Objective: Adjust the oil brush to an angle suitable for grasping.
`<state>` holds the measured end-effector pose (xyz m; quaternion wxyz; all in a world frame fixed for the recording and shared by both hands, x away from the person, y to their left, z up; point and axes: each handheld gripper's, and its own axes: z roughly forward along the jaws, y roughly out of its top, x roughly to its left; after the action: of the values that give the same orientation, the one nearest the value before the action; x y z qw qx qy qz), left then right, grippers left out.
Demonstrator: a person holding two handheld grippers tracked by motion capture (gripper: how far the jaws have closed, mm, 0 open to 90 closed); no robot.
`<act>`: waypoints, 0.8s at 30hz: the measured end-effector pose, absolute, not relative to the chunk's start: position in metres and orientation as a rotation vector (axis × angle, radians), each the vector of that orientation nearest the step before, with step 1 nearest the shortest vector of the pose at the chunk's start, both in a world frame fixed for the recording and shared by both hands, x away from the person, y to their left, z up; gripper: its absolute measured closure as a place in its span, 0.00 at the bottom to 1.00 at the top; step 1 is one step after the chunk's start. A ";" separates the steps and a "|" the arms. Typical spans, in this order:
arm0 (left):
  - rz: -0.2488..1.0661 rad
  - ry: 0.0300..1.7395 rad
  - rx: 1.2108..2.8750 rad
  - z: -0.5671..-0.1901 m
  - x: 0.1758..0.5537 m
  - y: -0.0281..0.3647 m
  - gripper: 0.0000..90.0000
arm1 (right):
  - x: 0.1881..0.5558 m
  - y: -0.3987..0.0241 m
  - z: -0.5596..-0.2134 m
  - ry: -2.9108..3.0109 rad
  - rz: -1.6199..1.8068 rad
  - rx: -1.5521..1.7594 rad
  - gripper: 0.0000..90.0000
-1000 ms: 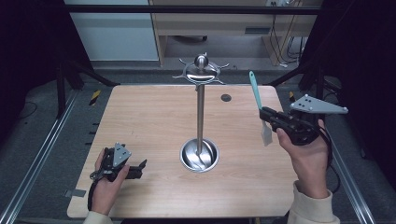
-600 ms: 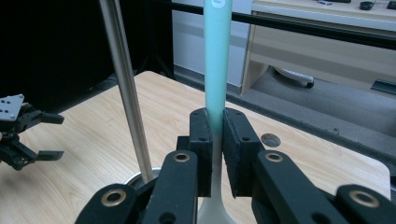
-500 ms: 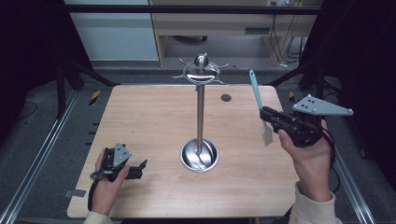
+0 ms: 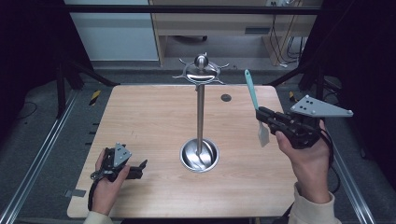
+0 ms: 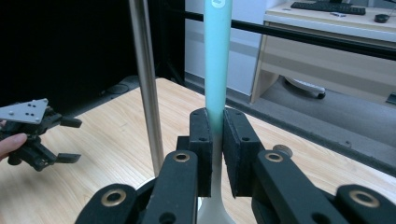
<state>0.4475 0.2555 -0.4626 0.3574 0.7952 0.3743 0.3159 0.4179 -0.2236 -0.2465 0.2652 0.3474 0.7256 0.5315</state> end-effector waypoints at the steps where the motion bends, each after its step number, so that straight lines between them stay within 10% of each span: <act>1: 0.815 0.968 2.048 -0.463 0.447 0.255 0.03 | 0.418 -0.223 -0.246 1.960 1.438 0.937 0.92; 24: 0.815 0.966 2.050 -0.462 0.447 0.256 0.03 | 0.409 -0.214 -0.242 1.980 1.472 0.872 0.92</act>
<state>0.4468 0.2559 -0.4623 0.3583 0.7946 0.3746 0.3161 0.4093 -0.2139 -0.2419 0.2595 0.3220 0.7307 0.5432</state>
